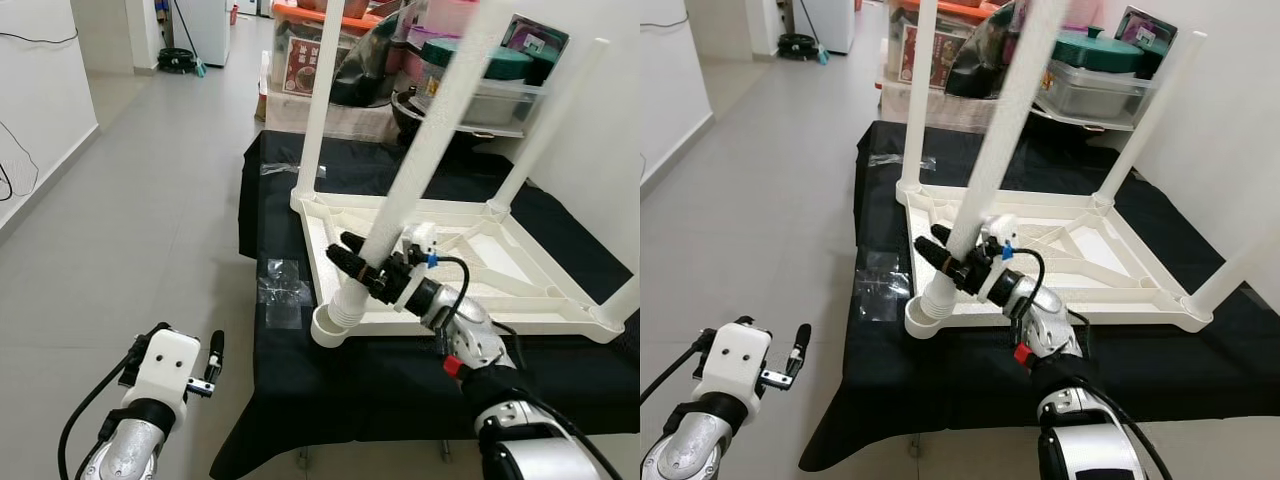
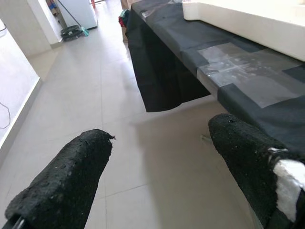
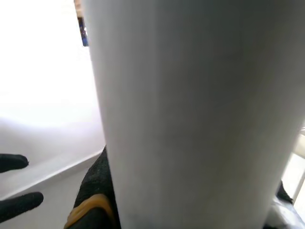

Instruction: Building children table

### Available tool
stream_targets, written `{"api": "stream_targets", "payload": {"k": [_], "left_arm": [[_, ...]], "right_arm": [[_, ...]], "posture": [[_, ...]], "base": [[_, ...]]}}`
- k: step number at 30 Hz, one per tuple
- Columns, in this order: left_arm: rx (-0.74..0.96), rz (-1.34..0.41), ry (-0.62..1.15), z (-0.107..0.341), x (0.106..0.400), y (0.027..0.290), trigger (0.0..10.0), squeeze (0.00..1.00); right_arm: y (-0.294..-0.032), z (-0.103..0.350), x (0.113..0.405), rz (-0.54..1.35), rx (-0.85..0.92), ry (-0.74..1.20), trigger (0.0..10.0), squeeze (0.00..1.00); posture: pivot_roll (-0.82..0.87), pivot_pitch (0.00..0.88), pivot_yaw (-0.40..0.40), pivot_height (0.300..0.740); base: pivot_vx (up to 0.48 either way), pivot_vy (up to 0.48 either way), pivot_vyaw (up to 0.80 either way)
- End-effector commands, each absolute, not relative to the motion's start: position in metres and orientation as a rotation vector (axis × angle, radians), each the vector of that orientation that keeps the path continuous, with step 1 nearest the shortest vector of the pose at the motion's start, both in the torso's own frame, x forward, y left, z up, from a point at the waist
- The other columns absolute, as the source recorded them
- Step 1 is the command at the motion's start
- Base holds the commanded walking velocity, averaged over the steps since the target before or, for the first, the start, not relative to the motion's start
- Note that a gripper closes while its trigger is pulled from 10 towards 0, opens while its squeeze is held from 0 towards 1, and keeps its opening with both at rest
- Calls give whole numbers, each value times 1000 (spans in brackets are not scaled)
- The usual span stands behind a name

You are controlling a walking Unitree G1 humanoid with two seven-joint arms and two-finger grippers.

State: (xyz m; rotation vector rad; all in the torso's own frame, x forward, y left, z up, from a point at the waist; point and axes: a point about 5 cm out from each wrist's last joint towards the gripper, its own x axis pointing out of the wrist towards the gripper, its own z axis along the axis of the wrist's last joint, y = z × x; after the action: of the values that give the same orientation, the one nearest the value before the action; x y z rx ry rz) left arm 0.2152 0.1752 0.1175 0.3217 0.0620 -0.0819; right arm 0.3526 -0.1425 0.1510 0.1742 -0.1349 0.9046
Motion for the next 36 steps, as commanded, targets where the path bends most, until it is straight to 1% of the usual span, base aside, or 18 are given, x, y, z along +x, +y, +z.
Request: {"api": "stream_targets", "payload": {"k": [1,5,17,30,36], "left_arm": [[312,-105,72,114,216,171,10000,0],[311,-108,70,114,218,170,10000,0],[307,-100,70,112,216,168,10000,0],[310,-96,71,112,216,169,10000,0],[310,-102,75,111,216,169,10000,0]], "right_arm": [[-143,130,345,896,207,-57,10000,0],[-140,129,344,901,212,-58,10000,0],[-119,130,343,966,209,-61,10000,0],[-122,124,342,960,178,-32,10000,0],[-130,120,340,945,167,-14,10000,0]], "posture": [[200,0,-140,740],[197,0,-140,740],[211,0,-164,740],[209,0,-161,740],[200,0,-155,740]], "base": [[0,0,0],[0,0,0],[0,0,0],[0,0,0],[0,0,0]]}}
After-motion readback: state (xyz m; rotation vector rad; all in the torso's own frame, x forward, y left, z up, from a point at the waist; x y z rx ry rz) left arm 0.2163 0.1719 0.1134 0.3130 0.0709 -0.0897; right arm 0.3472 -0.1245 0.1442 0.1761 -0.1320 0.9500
